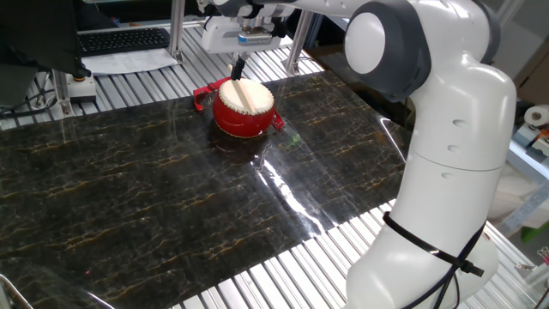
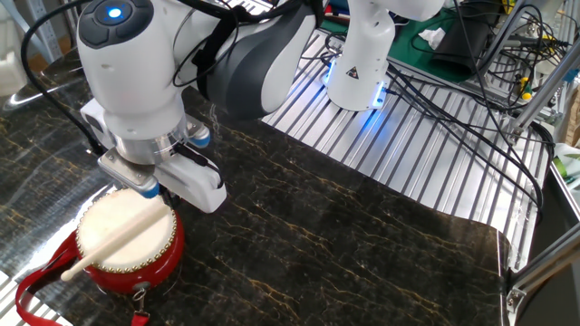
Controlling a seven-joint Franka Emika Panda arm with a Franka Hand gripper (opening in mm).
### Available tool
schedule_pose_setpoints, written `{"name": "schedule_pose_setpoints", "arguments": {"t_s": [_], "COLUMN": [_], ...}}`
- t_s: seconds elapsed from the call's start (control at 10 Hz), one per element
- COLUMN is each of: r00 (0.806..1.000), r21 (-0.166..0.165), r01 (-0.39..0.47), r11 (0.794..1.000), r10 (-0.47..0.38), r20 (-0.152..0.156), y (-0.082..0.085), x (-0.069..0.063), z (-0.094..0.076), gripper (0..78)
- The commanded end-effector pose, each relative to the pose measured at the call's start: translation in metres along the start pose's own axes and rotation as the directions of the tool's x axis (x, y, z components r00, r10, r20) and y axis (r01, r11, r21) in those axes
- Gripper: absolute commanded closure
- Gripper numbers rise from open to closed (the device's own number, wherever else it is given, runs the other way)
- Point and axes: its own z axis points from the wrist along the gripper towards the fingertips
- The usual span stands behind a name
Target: Play the drum
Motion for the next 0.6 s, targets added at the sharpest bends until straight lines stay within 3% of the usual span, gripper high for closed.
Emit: {"name": "schedule_pose_setpoints", "arguments": {"t_s": [0.1,0.6], "r00": [0.999,1.0], "r21": [0.043,0.043], "r01": [0.035,0.023], "r11": [0.998,0.999], "r10": [-0.035,-0.023], "r20": [-0.001,0.001], "y": [0.0563,0.0571], "x": [0.0612,0.059], "z": [-0.0056,-0.005], "gripper": [76.2,76.2]}}
